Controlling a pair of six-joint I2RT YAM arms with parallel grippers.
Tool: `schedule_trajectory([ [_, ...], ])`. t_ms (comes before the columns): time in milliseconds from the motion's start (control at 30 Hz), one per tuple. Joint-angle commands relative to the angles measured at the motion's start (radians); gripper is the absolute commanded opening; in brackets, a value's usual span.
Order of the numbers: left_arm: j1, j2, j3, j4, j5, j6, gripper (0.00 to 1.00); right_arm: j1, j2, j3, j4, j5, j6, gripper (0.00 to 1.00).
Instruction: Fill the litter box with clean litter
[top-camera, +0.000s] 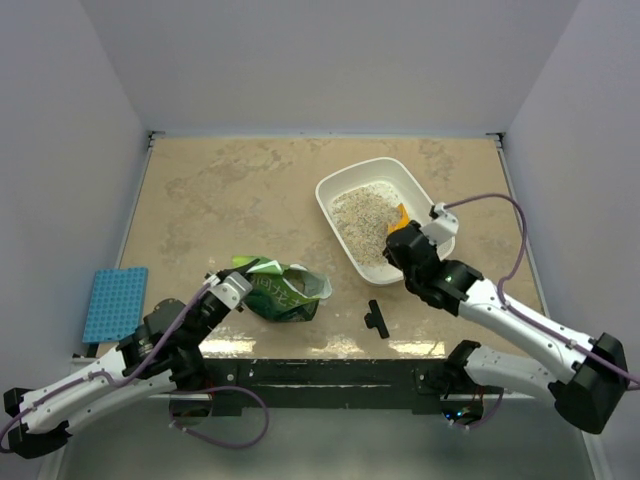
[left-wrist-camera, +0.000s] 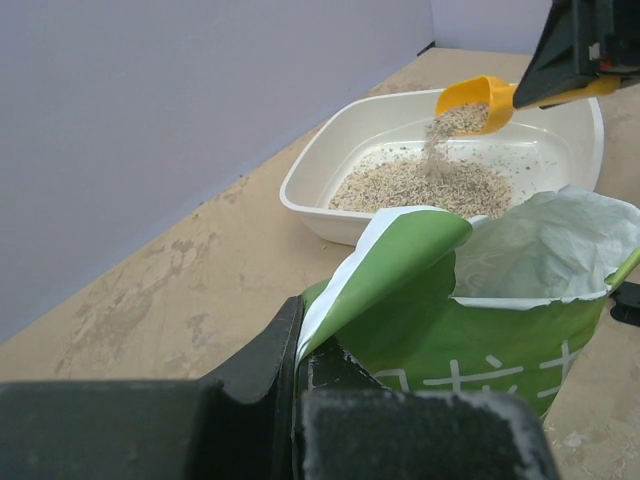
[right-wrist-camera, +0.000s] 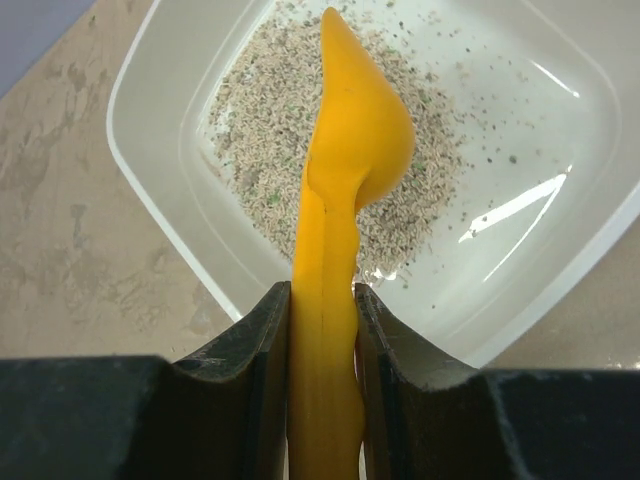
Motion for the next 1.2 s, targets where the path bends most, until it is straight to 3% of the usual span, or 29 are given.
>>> schedule_trajectory([
  [0,-0.002,-0.027,0.015,0.041,-0.042,-0.027,0.0,-0.004,0.096,0.21,-0.124,0.095,-0.236,0.0],
  [200,-0.002,-0.036,0.027,0.006,-0.053,-0.033,0.0,-0.005,0.34,0.438,-0.322,0.138,-0.386,0.0],
  [333,-0.002,-0.052,0.029,0.005,-0.054,-0.036,0.0,-0.005,0.447,0.501,-0.331,0.095,-0.519,0.0],
  [433,-0.002,-0.063,0.029,0.005,-0.054,-0.036,0.0,-0.005,0.565,0.576,-0.429,0.153,-0.538,0.0],
  [733,-0.002,-0.092,0.028,0.001,-0.077,-0.037,0.0,-0.01,0.624,0.685,-0.469,0.16,-0.623,0.0],
  [967,-0.002,-0.096,0.029,0.0,-0.091,-0.039,0.0,-0.031,0.471,0.699,-0.5,0.117,-0.543,0.0],
  [1167,-0.002,-0.112,0.029,0.002,-0.096,-0.04,0.0,-0.158,0.256,0.642,-0.492,0.097,-0.506,0.0],
])
